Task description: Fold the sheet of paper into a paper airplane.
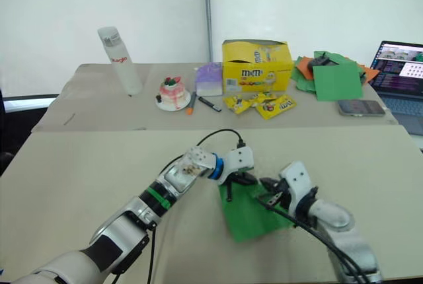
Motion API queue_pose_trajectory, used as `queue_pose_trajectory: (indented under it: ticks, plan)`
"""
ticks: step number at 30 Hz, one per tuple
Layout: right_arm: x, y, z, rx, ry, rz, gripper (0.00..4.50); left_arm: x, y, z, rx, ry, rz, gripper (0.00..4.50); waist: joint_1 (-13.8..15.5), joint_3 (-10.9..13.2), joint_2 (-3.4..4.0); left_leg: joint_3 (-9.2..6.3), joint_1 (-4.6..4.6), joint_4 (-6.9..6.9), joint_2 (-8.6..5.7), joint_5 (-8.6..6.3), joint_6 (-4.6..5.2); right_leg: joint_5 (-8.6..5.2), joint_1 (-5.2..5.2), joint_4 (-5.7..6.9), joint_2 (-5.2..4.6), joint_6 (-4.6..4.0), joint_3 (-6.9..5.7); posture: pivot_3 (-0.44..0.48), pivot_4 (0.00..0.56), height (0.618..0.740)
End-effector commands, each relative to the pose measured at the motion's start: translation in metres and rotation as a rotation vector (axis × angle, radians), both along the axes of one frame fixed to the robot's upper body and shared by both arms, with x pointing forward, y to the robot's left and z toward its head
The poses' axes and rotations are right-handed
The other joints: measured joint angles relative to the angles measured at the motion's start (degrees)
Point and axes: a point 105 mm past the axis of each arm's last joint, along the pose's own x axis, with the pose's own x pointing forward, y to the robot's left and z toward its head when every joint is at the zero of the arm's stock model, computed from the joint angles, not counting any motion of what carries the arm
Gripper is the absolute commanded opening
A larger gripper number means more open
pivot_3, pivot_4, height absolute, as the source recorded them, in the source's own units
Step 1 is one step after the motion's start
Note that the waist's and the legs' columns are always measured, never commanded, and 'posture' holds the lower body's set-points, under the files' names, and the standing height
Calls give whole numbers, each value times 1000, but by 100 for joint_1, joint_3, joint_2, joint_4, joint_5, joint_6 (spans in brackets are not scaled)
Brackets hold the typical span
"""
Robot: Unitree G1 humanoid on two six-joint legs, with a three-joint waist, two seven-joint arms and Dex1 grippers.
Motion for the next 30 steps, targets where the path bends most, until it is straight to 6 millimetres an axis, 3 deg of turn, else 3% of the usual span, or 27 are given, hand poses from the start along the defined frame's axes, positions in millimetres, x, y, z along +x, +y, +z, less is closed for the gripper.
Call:
queue_pose_trajectory:
  ticks: [1,5,11,15,23,27,30]
  plan:
    - [-4,-1,-8,-42,21,-6,14,0,16,-22,78,52,49,0,-4,-11,-4,1,1,0,-1,0,0,0,3,0,0,0,1,0,150,740]
    - [-12,-13,-27,-99,80,-41,14,2,20,-19,59,50,68,0,-9,-24,-15,0,12,-2,2,0,1,0,8,0,5,0,0,0,150,740]
    - [-17,-25,-29,-110,95,-86,14,13,38,-17,63,28,124,0,4,-28,-25,1,28,-4,1,-1,1,0,23,-3,2,1,-1,0,150,740]
    - [-23,-33,-25,-93,94,-108,14,15,46,-22,83,28,136,0,14,-29,-27,0,40,-5,0,-2,3,-1,37,-6,1,2,-1,0,150,740]
    - [-33,-54,-2,-76,47,-158,14,9,35,-23,68,38,116,0,19,-26,-34,0,43,-5,0,-3,4,-2,46,-10,0,3,-2,0,150,740]
    - [-22,-39,29,0,-73,-103,14,8,35,-24,72,36,108,0,11,-23,-38,0,42,-5,-1,-3,4,-2,47,-12,-2,4,-2,0,150,740]
    - [-16,-19,34,-25,-94,-16,14,9,36,-25,75,35,109,0,1,-20,-37,0,41,-6,0,-3,4,-3,45,-12,-1,4,-1,0,150,740]
